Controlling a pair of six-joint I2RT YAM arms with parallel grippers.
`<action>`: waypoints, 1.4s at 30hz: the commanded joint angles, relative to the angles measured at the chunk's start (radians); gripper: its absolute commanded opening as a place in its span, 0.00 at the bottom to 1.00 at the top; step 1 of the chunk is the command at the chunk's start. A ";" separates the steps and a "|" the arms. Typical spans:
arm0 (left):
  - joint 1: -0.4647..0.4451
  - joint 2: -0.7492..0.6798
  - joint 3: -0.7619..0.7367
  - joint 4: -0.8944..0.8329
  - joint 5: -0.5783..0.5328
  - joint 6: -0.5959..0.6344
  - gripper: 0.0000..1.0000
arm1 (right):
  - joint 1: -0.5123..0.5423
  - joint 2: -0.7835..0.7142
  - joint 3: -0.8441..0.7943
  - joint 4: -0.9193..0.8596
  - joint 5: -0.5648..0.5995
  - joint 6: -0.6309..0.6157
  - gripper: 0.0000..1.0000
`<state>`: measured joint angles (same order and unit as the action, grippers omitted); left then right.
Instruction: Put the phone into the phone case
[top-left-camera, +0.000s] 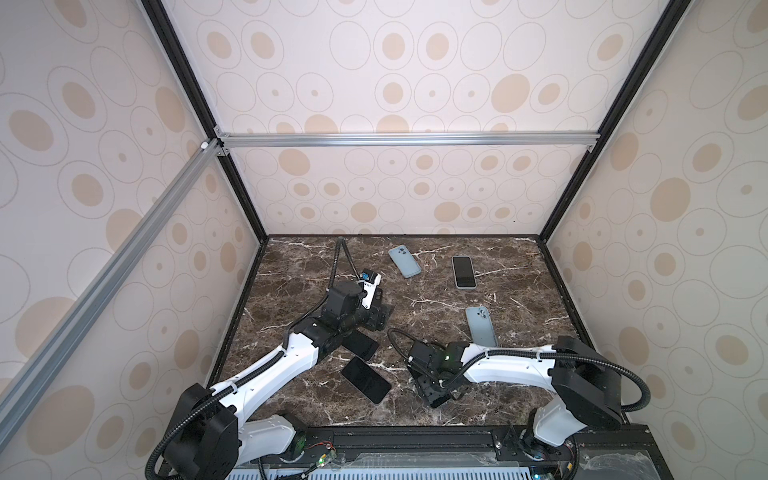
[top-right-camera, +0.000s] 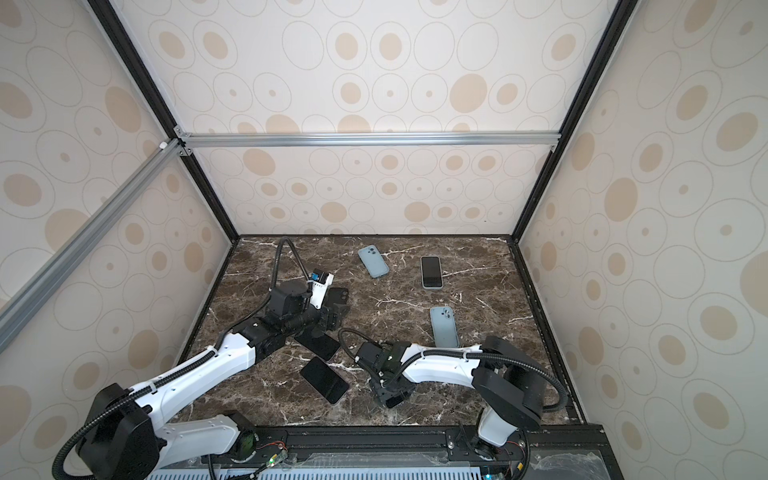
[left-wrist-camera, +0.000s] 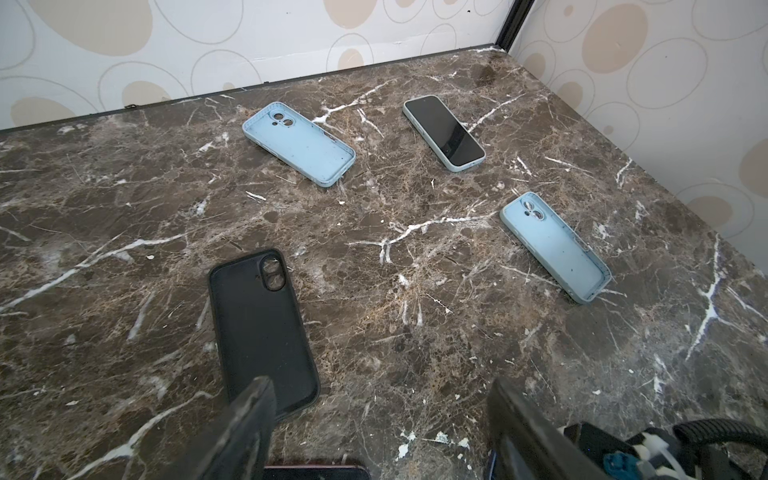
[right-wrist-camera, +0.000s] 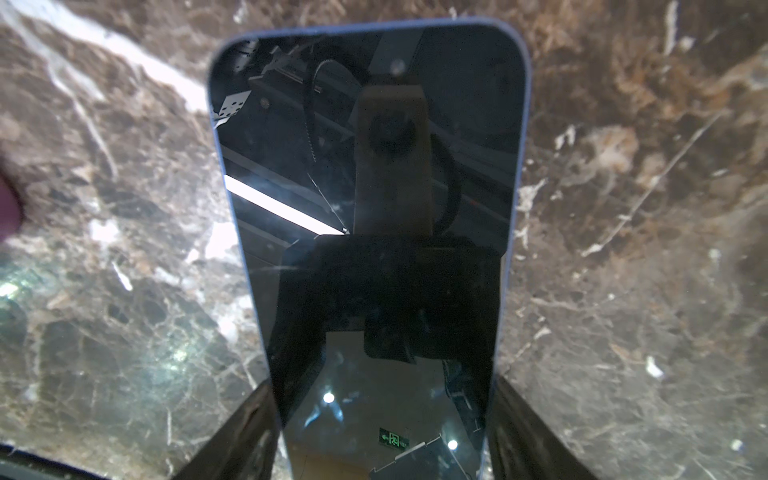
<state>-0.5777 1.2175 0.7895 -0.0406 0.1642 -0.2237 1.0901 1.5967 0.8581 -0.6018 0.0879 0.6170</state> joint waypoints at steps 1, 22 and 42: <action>0.005 0.023 0.017 -0.007 0.042 -0.002 0.80 | 0.003 -0.027 -0.055 0.027 0.096 -0.001 0.58; 0.004 0.272 0.095 -0.046 0.594 -0.103 0.78 | 0.002 -0.314 -0.125 0.171 0.265 -0.162 0.56; 0.003 0.373 0.088 0.017 0.821 -0.192 0.43 | 0.002 -0.310 -0.093 0.257 0.247 -0.258 0.56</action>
<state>-0.5743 1.5833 0.8555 -0.0566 0.9180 -0.4000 1.0920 1.3022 0.7364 -0.3840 0.3180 0.3733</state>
